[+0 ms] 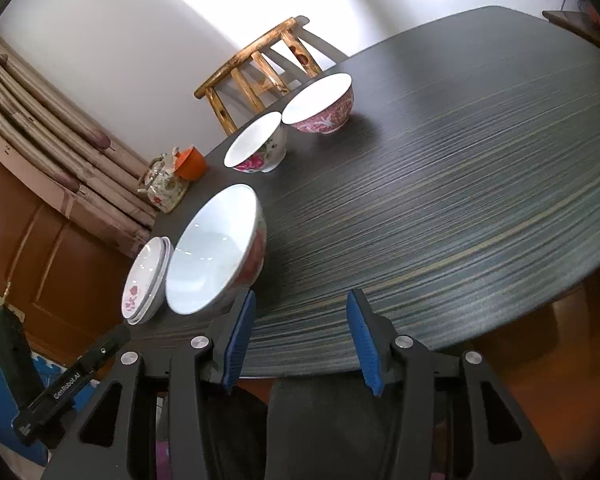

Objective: Organize plates and bowls
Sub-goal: 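Move both grippers toward the pink-flower bowl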

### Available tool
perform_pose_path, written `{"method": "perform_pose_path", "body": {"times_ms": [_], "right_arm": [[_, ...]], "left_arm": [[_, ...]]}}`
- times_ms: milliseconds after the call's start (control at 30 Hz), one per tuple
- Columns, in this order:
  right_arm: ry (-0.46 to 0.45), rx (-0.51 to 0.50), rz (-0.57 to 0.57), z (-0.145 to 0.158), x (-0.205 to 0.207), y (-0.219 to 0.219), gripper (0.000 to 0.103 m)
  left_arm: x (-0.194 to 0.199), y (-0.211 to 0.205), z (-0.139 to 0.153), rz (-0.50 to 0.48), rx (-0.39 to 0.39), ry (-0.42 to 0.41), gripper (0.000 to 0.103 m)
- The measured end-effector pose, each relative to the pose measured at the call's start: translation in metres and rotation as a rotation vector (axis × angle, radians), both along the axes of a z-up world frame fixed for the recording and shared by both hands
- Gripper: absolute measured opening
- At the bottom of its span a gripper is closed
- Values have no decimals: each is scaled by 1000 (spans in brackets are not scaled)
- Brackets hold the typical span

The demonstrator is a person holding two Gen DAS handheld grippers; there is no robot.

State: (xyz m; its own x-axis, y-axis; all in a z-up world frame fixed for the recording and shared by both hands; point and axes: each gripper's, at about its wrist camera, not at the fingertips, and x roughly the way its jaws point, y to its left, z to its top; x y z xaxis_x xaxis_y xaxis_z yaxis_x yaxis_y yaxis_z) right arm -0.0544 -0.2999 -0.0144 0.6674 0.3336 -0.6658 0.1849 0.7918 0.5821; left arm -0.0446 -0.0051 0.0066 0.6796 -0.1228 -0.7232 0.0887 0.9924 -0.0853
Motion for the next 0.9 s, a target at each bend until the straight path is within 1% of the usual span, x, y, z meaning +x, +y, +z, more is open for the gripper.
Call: {"method": "perform_pose_path", "body": {"times_ms": [67, 167, 233, 300, 333, 367, 433, 500, 600, 667, 733, 767, 833, 900], "right_arm": [[-10, -15, 5, 6, -6, 2, 46], [-32, -22, 0, 16, -10, 0, 46], [-59, -30, -12, 26, -12, -5, 46], [-77, -31, -31, 33, -15, -12, 51], [-83, -23, -41, 35, -16, -16, 58], [-89, -8, -53, 37, -17, -21, 62], [-98, 19, -92, 38, -21, -36, 62], [-107, 18, -113, 40, -23, -45, 62], [-112, -6, -113, 44, -20, -54, 62], [-118, 0, -91, 48, -14, -53, 62], [-125, 2, -52, 52, -5, -46, 62], [-129, -1, -37, 54, -1, -43, 62], [-129, 16, 4, 58, 13, -36, 62], [-134, 49, 42, 59, 29, -28, 59]], "left_arm": [[-4, -1, 4, 1, 24, -20, 57], [-9, -3, 10, 15, 61, -43, 57], [-10, -3, 16, 19, 70, -59, 57], [-10, -2, 22, 9, 60, -72, 57], [-11, -2, 24, 6, 58, -75, 57], [-11, -1, 26, 2, 56, -77, 57], [-8, -2, 29, -22, 35, -67, 59], [-2, -5, 32, -35, 34, -56, 59], [18, -15, 42, -66, 41, -51, 59], [36, -21, 52, -77, 38, -58, 59], [53, -25, 60, -96, 3, -58, 60], [64, -29, 63, -111, -16, -48, 65], [84, -36, 64, -126, -37, -21, 65], [106, -42, 63, -136, -53, 10, 65]]}}
